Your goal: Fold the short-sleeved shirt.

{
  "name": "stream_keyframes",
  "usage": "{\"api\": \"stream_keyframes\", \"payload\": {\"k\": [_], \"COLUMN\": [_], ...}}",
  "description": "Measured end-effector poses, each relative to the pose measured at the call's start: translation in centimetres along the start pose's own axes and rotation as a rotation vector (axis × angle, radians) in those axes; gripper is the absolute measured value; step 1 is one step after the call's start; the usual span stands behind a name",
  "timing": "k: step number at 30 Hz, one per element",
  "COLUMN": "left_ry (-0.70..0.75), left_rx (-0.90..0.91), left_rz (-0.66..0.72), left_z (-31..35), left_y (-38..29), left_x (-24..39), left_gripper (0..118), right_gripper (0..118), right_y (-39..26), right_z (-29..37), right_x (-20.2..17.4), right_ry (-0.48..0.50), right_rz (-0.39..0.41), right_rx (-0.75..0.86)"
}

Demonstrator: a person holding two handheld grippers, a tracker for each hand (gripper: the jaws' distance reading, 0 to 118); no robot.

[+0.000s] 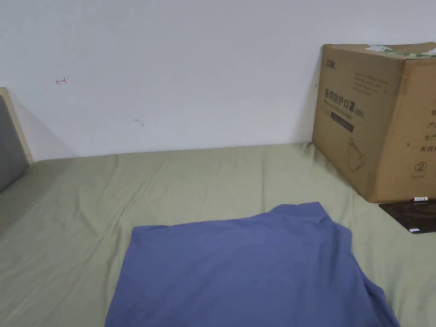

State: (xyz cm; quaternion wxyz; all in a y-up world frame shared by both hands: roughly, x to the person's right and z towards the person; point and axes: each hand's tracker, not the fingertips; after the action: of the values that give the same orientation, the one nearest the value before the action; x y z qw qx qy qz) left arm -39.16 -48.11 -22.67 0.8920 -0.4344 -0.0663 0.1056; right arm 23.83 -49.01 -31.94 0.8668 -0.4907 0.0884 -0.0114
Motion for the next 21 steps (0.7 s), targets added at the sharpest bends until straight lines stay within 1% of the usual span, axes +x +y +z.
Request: {"api": "stream_keyframes", "payload": {"k": [1,3,4,6,8,10,12,14,15,16,17,18,19,20,21], "left_ry": [-0.032,-0.042,-0.065,-0.110,-0.135,-0.116,-0.047,0.038,0.060,0.062,0.050,0.035,0.044,0.062,0.055], "left_rx": [0.066,0.074,0.115,0.237,0.357,0.478,0.602,0.740,0.790,0.822,0.843,0.843,0.827,0.817,0.807], "left_rz": [0.014,0.085,0.102,0.117,0.125,0.106,0.032,-0.024,-0.026,-0.012,0.003,0.006,0.003,-0.003,-0.010], "left_z": [1.6,2.2,3.0,5.0,7.2,8.9,10.0,11.1,11.5,11.9,12.1,12.2,12.1,12.2,12.3], "left_y": [0.0,0.1,0.1,0.4,0.9,1.4,1.5,1.0,0.6,0.4,0.3,0.4,0.7,0.9,1.0], "left_x": [0.0,-0.2,-0.1,0.8,2.9,5.0,7.5,10.0,11.0,11.7,12.1,12.3,12.4,12.2,12.0], "left_gripper": [114,114,114,114,114,115,116,115,113,107,87,59,24,1,1], "right_gripper": [109,109,109,109,109,108,108,108,106,101,76,36,0,0,0], "right_y": [0.2,0.7,0.8,1.0,0.9,0.7,0.1,-0.6,-0.8,-0.6,-0.4,-0.1,0.4,1.0,1.3], "right_z": [0.6,2.0,3.4,5.5,8.2,10.5,12.0,13.2,13.5,12.8,12.8,12.8,12.6,12.2,12.0], "right_x": [-0.3,-1.1,-2.2,-3.7,-6.1,-8.9,-11.4,-13.7,-14.5,-14.2,-14.6,-15.0,-15.4,-15.2,-15.0], "right_ry": [0.014,0.067,0.077,0.107,0.142,0.160,0.146,0.140,0.139,0.156,0.168,0.161,0.117,0.145,0.212], "right_rz": [-0.021,-0.067,-0.085,-0.111,-0.104,-0.066,-0.041,-0.060,-0.075,-0.089,-0.092,-0.088,-0.077,-0.080,-0.073], "right_rx": [0.029,0.088,0.128,0.263,0.450,0.632,0.803,0.946,0.980,0.999,0.997,0.984,0.954,0.952,0.924]}}
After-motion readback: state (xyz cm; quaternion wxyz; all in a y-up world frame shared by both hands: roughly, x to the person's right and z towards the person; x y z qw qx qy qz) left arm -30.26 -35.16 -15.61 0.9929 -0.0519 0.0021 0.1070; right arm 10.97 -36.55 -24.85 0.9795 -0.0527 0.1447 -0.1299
